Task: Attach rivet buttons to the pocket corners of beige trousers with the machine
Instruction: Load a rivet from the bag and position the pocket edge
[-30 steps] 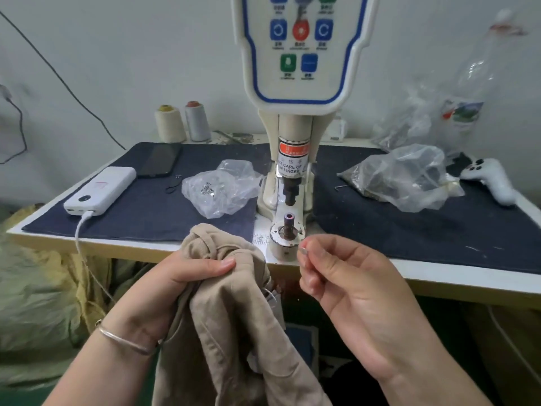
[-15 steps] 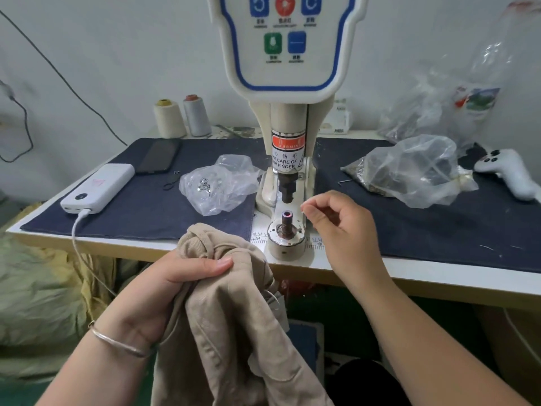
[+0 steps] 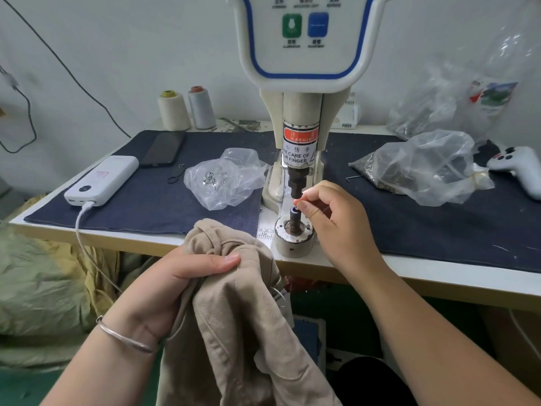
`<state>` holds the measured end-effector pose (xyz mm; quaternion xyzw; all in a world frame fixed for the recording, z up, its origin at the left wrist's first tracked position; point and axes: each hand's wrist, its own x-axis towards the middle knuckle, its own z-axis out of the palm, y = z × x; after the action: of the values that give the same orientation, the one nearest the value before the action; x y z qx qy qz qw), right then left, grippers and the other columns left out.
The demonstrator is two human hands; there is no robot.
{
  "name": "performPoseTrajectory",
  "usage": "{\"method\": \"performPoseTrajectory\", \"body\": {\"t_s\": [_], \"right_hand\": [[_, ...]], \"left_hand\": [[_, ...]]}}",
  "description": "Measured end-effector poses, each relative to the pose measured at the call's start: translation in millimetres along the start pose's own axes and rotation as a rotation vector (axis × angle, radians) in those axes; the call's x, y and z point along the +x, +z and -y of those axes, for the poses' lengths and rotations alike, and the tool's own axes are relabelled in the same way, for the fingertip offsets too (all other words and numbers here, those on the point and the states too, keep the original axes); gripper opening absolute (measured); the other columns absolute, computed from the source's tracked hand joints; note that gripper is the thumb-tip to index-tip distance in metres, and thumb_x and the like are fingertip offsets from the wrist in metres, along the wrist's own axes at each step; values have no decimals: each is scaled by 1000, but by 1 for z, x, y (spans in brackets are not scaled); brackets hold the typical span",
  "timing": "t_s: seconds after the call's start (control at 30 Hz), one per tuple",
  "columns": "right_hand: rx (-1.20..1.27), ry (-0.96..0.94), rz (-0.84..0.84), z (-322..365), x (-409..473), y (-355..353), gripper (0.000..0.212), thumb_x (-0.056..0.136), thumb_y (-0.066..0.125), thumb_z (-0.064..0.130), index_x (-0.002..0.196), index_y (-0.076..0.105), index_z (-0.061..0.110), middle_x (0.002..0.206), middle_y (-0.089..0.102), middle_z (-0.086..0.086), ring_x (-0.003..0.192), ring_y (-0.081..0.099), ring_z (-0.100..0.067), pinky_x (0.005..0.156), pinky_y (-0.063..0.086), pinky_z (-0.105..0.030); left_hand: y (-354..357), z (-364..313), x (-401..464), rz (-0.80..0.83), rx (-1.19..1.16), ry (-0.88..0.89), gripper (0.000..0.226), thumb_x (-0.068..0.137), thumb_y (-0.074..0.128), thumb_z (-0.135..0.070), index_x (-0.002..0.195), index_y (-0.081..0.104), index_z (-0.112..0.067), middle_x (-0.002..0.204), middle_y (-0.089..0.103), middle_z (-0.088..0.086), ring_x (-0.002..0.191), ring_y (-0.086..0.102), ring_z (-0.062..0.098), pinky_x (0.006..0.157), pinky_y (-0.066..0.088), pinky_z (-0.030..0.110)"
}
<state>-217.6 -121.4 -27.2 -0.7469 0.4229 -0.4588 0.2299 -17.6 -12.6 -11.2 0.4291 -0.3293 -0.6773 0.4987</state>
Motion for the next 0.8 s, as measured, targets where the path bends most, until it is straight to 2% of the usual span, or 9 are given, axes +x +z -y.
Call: {"method": "performPoseTrajectory", "body": {"t_s": [0.13,0.23,0.4,0.63,0.8], "right_hand": [[-14,-11,10,0,0,0,11,92,64,13,82,62,18,83,59,9,76,55,4,69,39,-5],[-4,-17,3,-2,1,0,7,91,65,12,84,66,12,81,59,10,76,55,3,69,39,-6],[33,-16,3,-3,3,0,11,89,67,11,81,64,16,80,60,13,77,56,3,68,39,-5],[69,-9,40,-4,6,-3,10,88,68,12,79,65,16,80,64,7,75,57,-10,66,45,-13],[85,-11,52,-5,6,-3,9,88,69,13,80,67,9,81,64,5,74,57,-12,66,45,-14]], "left_hand": [[0,1,0,-3,-3,-1,32,71,70,-5,102,75,3,97,73,24,85,74,31,71,60,36],[0,1,1,2,-3,-8,34,70,72,-4,103,74,3,98,73,25,86,74,31,72,60,36],[-2,1,0,7,-8,-24,44,63,78,-10,105,73,4,100,72,25,87,74,32,73,60,37],[-3,1,1,-2,-17,-24,43,65,78,-7,105,73,6,99,72,26,86,74,32,72,60,37],[-2,-1,1,21,5,-20,56,55,92,-15,105,74,4,99,73,24,88,74,31,74,60,37]]}}
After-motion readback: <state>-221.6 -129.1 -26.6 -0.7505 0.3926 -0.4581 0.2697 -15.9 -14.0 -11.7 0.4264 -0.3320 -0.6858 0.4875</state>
